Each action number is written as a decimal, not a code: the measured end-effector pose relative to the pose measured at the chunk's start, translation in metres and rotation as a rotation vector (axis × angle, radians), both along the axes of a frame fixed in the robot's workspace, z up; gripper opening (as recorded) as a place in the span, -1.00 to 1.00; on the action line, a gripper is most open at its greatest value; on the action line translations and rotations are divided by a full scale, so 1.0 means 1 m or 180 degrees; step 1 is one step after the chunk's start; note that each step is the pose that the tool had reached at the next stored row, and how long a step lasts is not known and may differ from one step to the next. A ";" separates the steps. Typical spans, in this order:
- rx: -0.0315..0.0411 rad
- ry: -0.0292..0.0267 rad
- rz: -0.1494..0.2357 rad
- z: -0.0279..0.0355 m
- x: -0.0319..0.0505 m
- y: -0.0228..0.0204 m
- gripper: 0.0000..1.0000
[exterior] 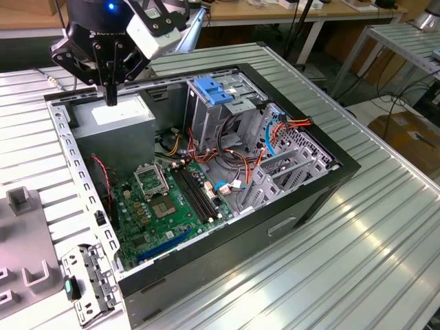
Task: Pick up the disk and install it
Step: 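Reach for the disk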
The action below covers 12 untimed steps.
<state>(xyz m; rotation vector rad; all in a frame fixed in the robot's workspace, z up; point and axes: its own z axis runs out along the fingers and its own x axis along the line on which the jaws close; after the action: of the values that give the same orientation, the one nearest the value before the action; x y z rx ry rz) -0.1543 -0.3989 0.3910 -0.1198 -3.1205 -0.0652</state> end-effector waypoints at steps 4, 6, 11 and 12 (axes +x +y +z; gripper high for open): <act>0.0000 0.0012 0.0000 -0.0002 -0.0026 0.0000 -0.79; 0.0000 0.0019 0.0000 -0.0003 -0.0042 0.0000 -0.79; 0.0000 0.0031 0.0000 -0.0006 -0.0072 0.0000 -0.79; 0.0000 0.0032 0.0000 -0.0006 -0.0077 0.0000 -0.79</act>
<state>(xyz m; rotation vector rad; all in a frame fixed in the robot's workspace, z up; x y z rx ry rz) -0.1620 -0.3989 0.3904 -0.1197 -3.1103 -0.0644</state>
